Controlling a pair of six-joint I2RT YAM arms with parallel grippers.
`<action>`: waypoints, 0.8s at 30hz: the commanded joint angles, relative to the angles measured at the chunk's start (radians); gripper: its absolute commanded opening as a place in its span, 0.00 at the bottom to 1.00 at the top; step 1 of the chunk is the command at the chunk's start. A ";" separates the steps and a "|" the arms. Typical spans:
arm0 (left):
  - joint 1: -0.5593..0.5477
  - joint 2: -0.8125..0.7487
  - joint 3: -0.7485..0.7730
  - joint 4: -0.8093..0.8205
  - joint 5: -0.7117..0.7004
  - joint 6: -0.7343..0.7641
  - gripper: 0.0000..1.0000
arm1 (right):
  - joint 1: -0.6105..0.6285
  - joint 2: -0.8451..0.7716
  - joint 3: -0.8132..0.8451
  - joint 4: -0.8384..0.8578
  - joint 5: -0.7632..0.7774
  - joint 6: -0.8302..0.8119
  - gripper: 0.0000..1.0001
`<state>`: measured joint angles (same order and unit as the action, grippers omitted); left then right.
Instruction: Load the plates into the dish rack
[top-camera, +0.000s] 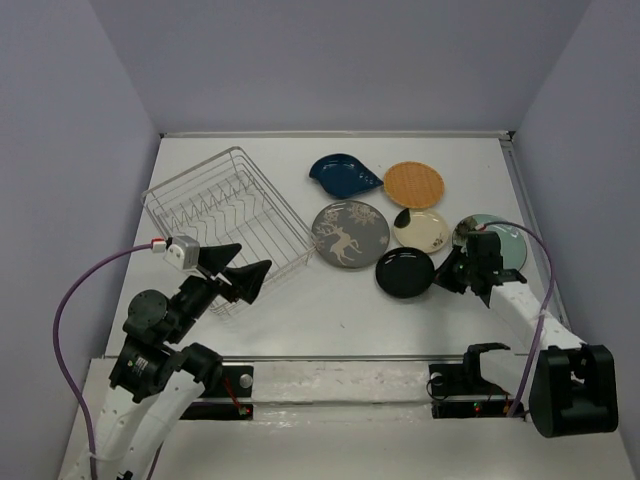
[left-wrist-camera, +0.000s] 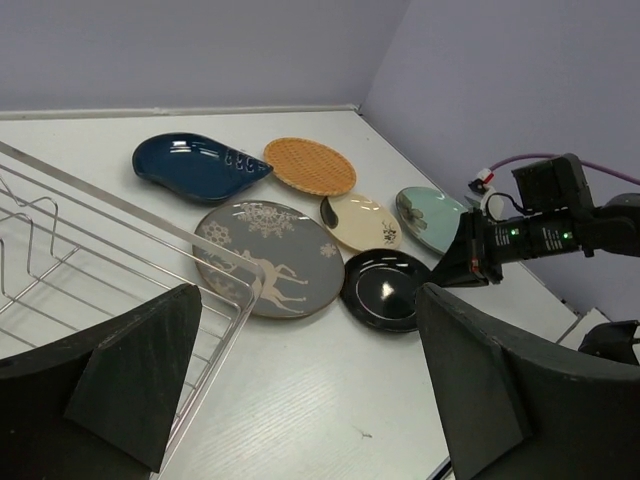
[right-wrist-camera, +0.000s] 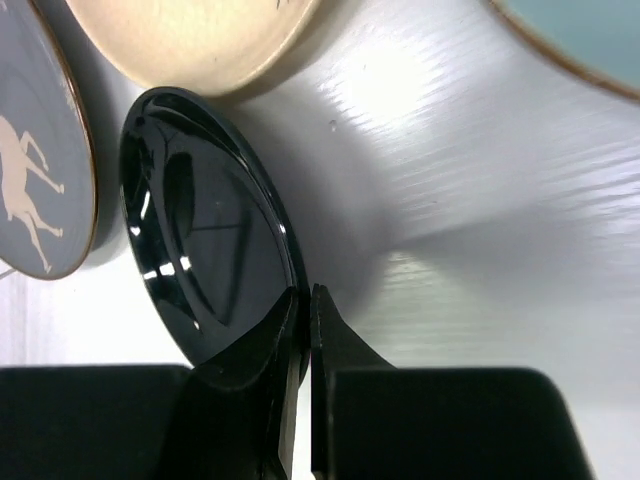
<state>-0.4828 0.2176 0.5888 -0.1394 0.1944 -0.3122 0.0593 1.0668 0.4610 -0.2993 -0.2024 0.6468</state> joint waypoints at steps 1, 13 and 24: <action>-0.005 -0.011 0.029 0.034 -0.010 0.012 0.99 | -0.003 -0.089 0.117 -0.153 0.075 -0.068 0.07; -0.007 0.009 0.028 0.066 0.011 -0.031 0.99 | -0.003 -0.288 0.428 -0.307 0.025 -0.070 0.07; 0.006 -0.004 0.054 -0.012 -0.259 -0.044 0.99 | 0.477 0.240 0.952 -0.159 0.415 -0.125 0.07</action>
<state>-0.4824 0.2211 0.5915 -0.1509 0.0750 -0.3477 0.3550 1.0595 1.1946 -0.5472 -0.0204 0.5781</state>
